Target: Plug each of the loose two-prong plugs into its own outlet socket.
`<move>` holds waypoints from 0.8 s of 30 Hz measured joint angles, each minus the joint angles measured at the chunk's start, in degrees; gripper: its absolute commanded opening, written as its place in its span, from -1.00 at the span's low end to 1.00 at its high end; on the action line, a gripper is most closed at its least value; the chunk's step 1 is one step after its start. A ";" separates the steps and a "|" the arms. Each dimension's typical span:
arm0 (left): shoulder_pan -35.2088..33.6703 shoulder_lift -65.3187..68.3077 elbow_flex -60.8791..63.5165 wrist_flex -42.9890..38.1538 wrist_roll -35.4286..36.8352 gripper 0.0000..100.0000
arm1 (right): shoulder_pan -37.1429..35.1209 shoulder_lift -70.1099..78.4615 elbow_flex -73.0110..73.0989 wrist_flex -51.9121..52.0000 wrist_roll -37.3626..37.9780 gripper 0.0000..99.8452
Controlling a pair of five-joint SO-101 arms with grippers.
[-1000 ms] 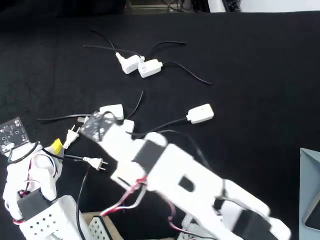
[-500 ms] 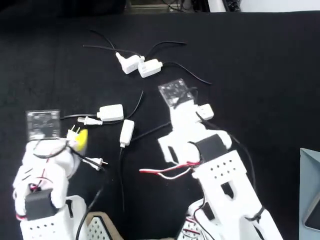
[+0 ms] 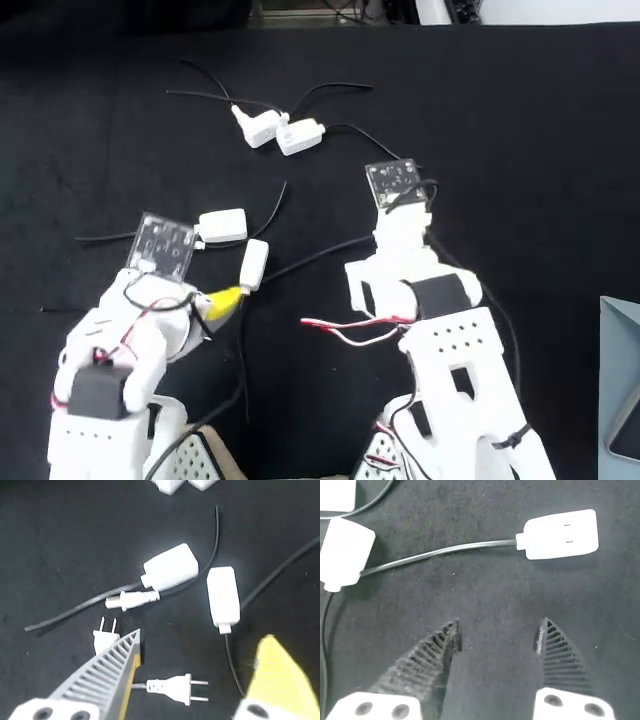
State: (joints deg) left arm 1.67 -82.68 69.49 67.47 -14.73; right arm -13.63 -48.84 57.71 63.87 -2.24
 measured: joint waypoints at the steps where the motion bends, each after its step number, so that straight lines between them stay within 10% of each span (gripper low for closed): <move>1: 0.00 2.64 -1.32 -0.35 0.26 -0.24 | 0.00 0.00 0.44 -0.79 0.00 -0.52; 24: 6.24 51.34 -11.69 -25.14 0.62 -0.39 | 0.09 0.00 1.32 -2.11 0.00 -0.52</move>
State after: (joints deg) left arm 7.91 -31.34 57.80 42.33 -14.11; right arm -13.54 -48.84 59.03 61.76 -2.24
